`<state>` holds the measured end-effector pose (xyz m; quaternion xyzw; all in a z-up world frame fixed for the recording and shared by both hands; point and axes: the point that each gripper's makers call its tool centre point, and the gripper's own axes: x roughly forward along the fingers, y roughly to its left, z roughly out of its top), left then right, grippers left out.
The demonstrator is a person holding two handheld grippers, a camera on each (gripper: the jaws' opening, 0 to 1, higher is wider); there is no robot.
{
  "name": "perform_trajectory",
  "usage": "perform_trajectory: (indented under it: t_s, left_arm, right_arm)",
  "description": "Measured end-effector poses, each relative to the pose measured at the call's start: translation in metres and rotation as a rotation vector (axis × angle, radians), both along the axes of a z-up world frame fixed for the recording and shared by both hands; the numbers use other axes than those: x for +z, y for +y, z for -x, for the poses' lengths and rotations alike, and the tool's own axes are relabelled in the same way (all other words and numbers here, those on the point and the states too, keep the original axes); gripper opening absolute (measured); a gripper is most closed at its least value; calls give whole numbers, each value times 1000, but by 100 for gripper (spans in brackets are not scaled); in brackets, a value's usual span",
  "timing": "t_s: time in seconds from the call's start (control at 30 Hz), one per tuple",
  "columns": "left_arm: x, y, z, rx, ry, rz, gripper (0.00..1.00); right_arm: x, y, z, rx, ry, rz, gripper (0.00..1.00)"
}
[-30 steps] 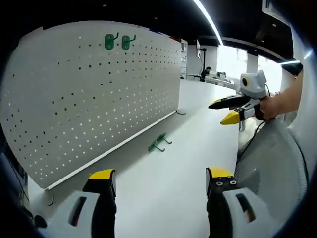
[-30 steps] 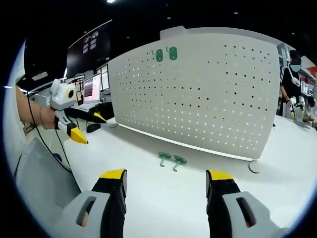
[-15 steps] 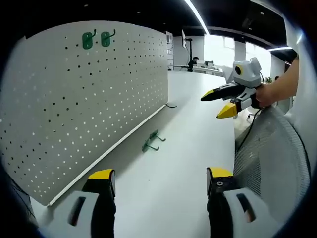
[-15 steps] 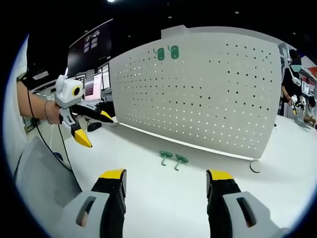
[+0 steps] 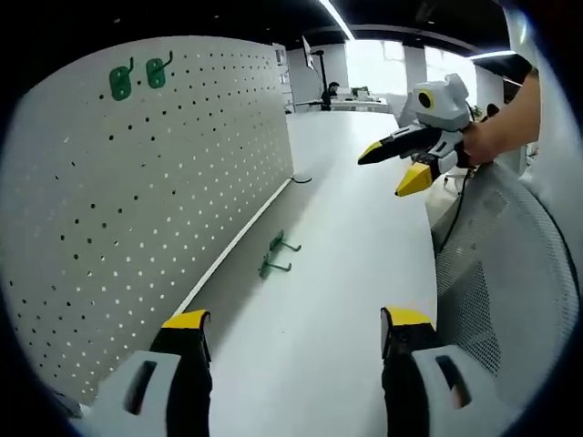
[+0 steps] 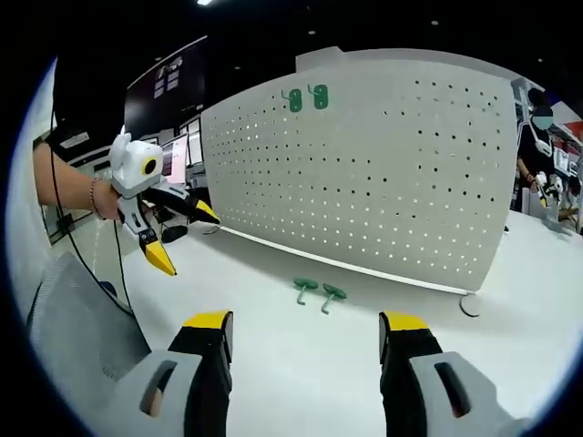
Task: Insert the hook assembly into the mounting plate slot until the hook locks in place.
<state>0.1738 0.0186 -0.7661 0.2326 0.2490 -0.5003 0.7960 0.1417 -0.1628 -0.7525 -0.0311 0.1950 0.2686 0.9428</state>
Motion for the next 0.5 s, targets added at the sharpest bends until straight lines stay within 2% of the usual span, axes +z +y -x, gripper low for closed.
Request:
perform_trajectory:
  t_s: [0.5]
  left_arm:
    - [-14,-3,-9,-86,42,-69,80]
  right_arm:
    - [-3,0,1,3,13,-1,63]
